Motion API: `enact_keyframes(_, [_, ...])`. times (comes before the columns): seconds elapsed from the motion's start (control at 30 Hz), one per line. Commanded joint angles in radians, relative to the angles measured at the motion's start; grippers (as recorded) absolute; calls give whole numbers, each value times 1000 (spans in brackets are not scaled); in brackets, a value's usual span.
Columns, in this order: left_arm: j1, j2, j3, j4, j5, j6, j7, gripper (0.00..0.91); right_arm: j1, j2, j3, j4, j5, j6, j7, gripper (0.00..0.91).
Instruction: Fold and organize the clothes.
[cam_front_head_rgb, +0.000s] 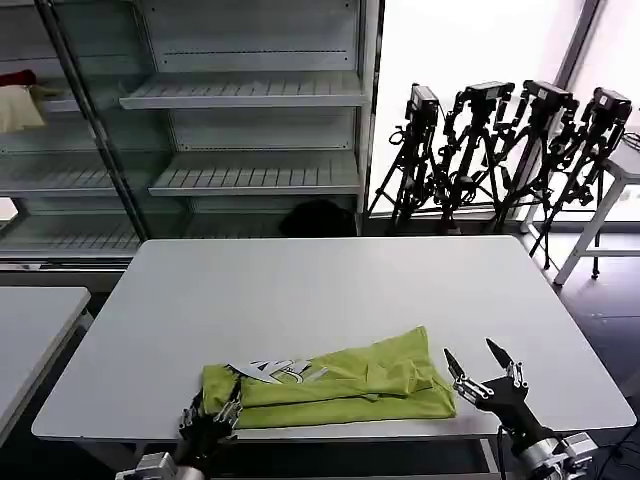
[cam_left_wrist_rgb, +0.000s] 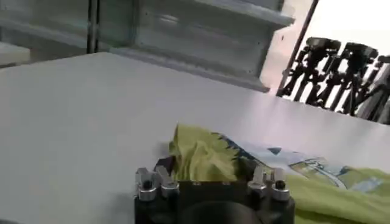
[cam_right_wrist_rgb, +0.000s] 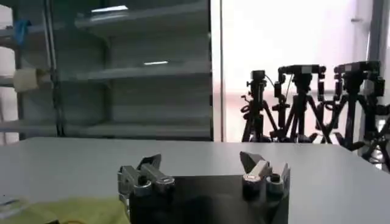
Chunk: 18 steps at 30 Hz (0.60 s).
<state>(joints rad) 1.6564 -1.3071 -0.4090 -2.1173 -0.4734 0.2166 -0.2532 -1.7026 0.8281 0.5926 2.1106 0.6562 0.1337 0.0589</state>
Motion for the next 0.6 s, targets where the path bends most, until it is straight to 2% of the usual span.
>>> enact_keyframes(0.03, [-4, -2, 31, 16, 19, -37, 11, 0, 14, 1, -2, -4, 5, 8, -9, 907])
enact_keyframes(0.3, [-21, 27, 5, 10, 15, -45, 1, 0, 24, 8, -10, 10, 0, 2, 12, 907])
enact_keyframes(0.47, [-65, 80, -110, -3, -42, -31, -28, 0, 30, 7, -15, 14, -7, -1, 11, 907])
enact_keyframes(0.6, [-79, 147, -262, -16, -118, -1, -38, 0, 42, 7, -24, 18, -11, -3, 10, 907])
